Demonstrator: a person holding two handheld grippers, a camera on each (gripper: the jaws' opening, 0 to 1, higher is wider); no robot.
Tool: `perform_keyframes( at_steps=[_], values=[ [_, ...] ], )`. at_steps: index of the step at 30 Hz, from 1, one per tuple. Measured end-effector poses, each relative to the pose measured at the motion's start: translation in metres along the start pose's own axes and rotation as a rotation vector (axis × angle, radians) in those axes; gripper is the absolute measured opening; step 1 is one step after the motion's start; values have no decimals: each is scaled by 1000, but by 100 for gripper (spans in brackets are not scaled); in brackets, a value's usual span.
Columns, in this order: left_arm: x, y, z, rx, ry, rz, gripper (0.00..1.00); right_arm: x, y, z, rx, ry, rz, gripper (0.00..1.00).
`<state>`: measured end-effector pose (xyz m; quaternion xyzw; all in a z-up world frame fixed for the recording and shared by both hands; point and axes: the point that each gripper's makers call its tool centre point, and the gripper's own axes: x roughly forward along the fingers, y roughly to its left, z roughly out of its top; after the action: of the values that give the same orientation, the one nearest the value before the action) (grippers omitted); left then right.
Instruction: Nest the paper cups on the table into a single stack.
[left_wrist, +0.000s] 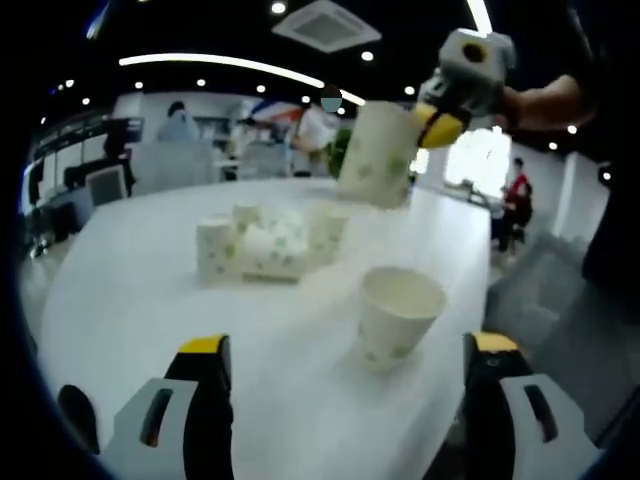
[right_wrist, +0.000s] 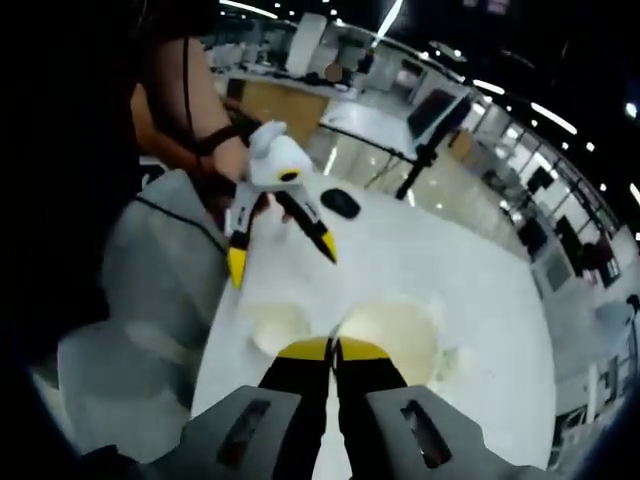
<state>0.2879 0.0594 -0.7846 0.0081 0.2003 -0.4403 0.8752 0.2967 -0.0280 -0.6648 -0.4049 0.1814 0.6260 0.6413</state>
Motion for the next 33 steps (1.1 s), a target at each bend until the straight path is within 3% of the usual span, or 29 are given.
perform_keyframes(
  at_steps=[10,33],
  values=[
    [0,-2,1,2,0,-1,95,11,26,15,0,-21,79,0],
    [-4,-2,-4,-2,5,-1,95,48,62,3,-14,37,193,0]
  ],
)
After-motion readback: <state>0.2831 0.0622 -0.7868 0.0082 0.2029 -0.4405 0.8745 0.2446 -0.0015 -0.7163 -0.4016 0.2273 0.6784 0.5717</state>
